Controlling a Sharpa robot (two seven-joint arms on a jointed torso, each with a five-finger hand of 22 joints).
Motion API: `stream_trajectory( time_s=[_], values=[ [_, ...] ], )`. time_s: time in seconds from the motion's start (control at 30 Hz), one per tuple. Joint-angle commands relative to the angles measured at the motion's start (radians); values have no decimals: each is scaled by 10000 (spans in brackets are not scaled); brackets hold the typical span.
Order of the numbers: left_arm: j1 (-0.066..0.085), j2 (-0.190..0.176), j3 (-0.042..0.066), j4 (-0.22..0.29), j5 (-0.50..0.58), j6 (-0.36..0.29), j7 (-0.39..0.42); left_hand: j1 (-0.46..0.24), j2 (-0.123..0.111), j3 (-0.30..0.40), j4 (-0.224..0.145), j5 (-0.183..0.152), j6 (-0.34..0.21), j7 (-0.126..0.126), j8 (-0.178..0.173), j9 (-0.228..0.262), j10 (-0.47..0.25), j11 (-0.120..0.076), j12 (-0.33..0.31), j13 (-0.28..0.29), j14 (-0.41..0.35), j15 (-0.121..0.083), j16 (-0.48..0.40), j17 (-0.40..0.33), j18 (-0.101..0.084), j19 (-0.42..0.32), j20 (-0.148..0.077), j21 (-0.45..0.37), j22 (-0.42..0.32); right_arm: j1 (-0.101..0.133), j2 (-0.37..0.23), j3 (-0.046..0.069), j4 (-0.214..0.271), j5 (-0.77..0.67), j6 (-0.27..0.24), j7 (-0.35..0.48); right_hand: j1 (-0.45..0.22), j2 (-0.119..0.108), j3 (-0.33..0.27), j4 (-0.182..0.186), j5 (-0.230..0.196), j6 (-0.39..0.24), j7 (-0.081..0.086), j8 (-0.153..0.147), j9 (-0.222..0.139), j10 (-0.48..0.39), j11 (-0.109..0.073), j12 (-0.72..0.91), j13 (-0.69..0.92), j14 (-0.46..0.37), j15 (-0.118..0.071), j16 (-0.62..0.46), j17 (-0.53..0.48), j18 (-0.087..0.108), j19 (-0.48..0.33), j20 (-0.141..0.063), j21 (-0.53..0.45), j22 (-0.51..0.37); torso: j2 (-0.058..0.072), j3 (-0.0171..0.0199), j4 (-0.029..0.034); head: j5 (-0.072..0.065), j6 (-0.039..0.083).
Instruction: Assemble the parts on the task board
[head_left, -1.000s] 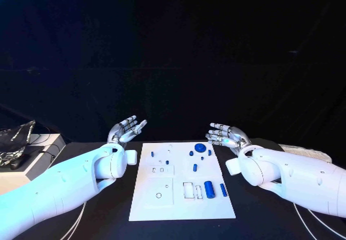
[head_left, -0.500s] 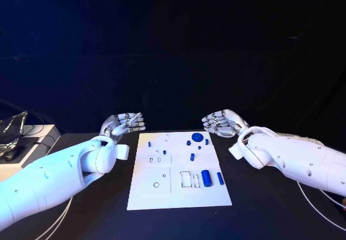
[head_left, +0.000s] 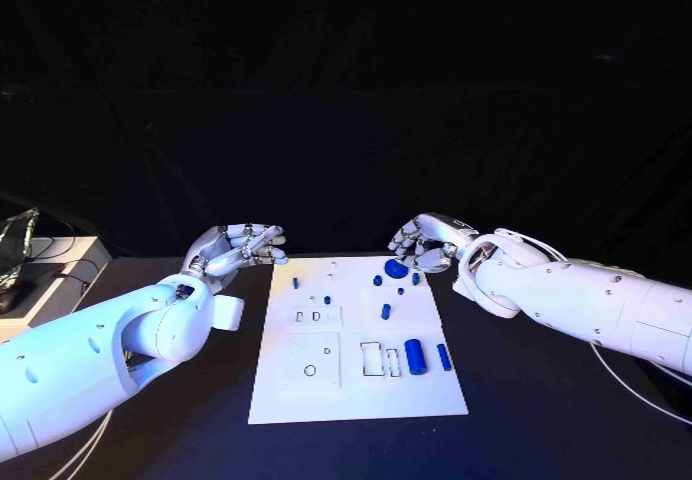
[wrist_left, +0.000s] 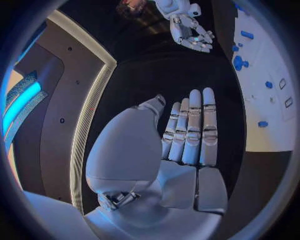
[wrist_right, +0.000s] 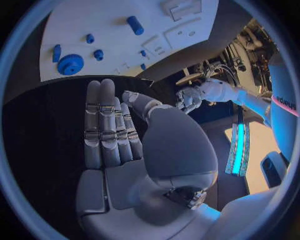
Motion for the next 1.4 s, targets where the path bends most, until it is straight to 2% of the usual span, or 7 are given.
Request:
stream_trajectory(
  time_s=[0.03,0.07,0.17,0.2,0.47,1.07,1.4],
  values=[
    [0,-124,108,369,-165,411,-23,-46,-134,95,8,20,1,-7,-40,29,66,-18,-118,-12,114,0,137,193,40,104,-34,118,52,109,56,9,66,-2524,603,-1306,-143,-592,602,403,-189,314,-141,-155,210,238,-162,-70,34,834,-217,6064,5228,-353,1811,-248,4403,4591,352,-113,92,-180,94],
    [-1,-160,162,469,-188,416,-50,-65,-150,128,4,20,-10,-3,-53,41,69,-17,-156,-13,134,-10,214,299,38,125,-49,175,83,136,69,10,80,-2754,605,-1427,-160,-687,676,447,-233,305,-164,-153,266,172,-167,-66,38,880,-226,6928,6165,-473,2031,-220,5099,5455,390,-122,103,-201,93],
    [-4,-236,325,702,-319,393,-137,-87,-190,160,-9,19,-56,15,-88,51,29,-4,-205,-20,146,-14,314,439,33,142,-64,249,123,187,105,11,110,-3260,658,-1710,-136,-808,772,484,-267,276,-202,-146,357,131,-150,-68,52,817,-235,7562,6780,-575,2169,-178,5701,6214,510,-178,143,-257,129],
    [-5,-256,360,749,-345,382,-158,-97,-199,161,-7,19,-62,17,-94,52,24,-3,-209,-20,148,-14,331,461,32,144,-65,261,130,195,121,11,110,-3353,678,-1763,-143,-842,781,500,-282,255,-206,-151,376,112,-151,-68,54,810,-229,7682,6893,-592,2199,-174,5821,6366,551,-198,158,-268,137],
    [-7,-371,525,936,-444,245,-273,-148,-237,157,4,19,-75,21,-107,62,10,3,-216,-20,113,-7,372,539,25,131,-66,293,149,220,290,12,54,-3749,878,-2001,-226,-1029,707,598,-506,71,-219,-224,430,-120,-125,-82,53,777,-198,8035,7194,-627,2241,-137,6083,6692,739,-233,233,-257,156],
    [-6,-416,591,990,-462,240,-328,-163,-243,163,6,20,-74,20,-109,67,8,4,-216,-19,77,-1,375,566,21,112,-64,299,153,146,803,12,-541,-3858,946,-2125,-199,-1022,586,707,-657,-51,-197,-271,480,-428,-84,-89,50,729,-162,8191,7254,-615,2208,-97,6113,6726,983,-255,377,-309,290],
    [-5,-438,601,984,-462,210,-358,-189,-264,175,3,19,-97,46,-130,74,-26,22,-226,-23,9,12,391,633,15,71,-57,315,164,126,943,12,-739,-3883,1108,-2141,-176,-1001,577,719,-650,-65,-191,-277,488,-483,-76,-88,48,729,-152,8239,7314,-623,2215,-89,6152,6781,1075,-280,368,-299,339]
  ],
)
